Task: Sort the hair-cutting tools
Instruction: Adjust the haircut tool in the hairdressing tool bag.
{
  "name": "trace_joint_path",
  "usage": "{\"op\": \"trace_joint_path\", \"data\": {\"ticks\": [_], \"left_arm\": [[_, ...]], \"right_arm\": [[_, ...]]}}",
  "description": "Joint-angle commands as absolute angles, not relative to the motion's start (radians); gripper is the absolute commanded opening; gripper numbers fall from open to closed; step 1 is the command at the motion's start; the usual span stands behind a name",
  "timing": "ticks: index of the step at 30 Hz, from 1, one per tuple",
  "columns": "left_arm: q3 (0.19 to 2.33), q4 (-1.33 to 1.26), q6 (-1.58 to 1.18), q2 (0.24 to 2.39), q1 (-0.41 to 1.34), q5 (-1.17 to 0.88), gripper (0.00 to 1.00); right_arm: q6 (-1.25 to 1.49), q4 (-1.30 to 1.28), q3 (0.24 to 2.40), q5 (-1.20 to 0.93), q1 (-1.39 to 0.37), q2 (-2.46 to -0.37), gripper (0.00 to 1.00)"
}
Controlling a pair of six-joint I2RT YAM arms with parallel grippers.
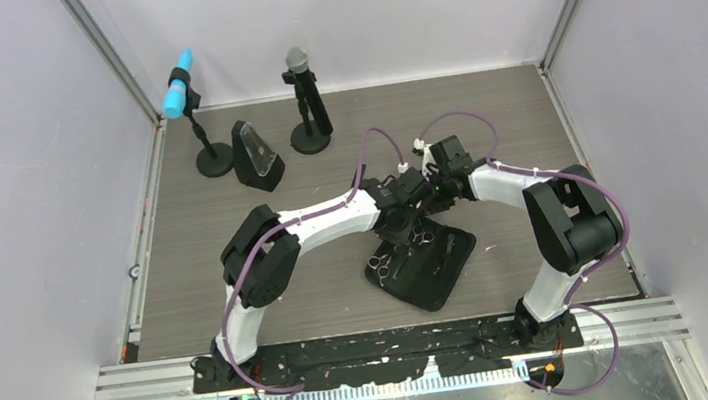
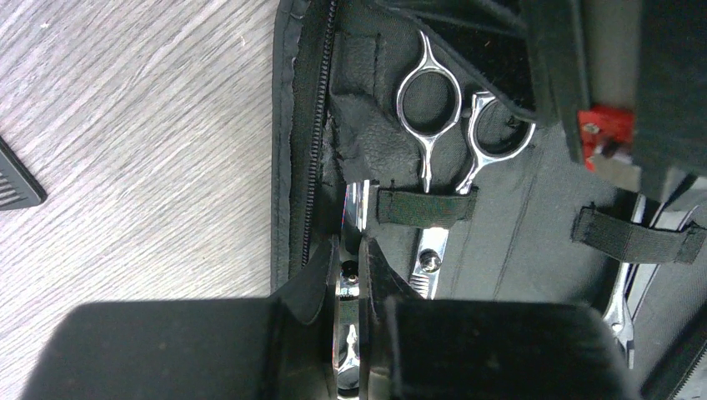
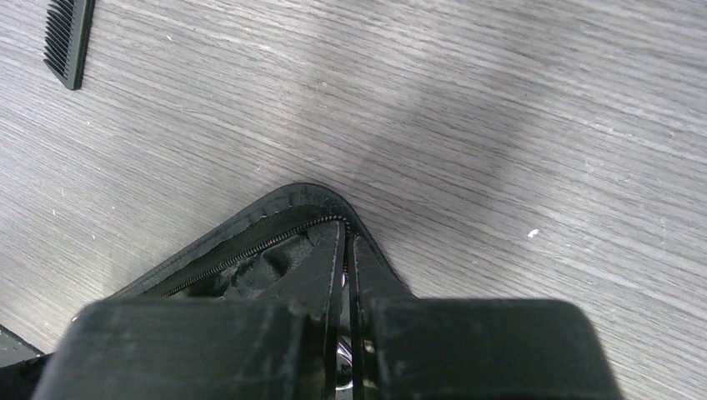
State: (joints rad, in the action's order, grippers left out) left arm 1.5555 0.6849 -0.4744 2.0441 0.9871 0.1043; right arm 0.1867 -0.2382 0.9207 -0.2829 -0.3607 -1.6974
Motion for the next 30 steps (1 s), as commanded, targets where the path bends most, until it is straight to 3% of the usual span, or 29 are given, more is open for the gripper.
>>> {"op": "trace_joint_path", "data": {"ticks": [1,14,30], "left_arm": [[1.633,0.593,-0.525,2.095,0.963,0.104,0.02],[1.614,0.799,-0.605,2.072,0.963,0.101,0.01],[1.504,0.8,-0.615,2.007,0.969,-0.068,0.0]], "right_arm": [[0.167,-0.215,0.901,-0.326,-0.396,-1.694,0.05],[0.163,-0.231,0.909,-0.287,-0.396,-1.701,0.05],[0.175,-0.242,0.917,-0.228,-0.396,-1.705,0.05]]}}
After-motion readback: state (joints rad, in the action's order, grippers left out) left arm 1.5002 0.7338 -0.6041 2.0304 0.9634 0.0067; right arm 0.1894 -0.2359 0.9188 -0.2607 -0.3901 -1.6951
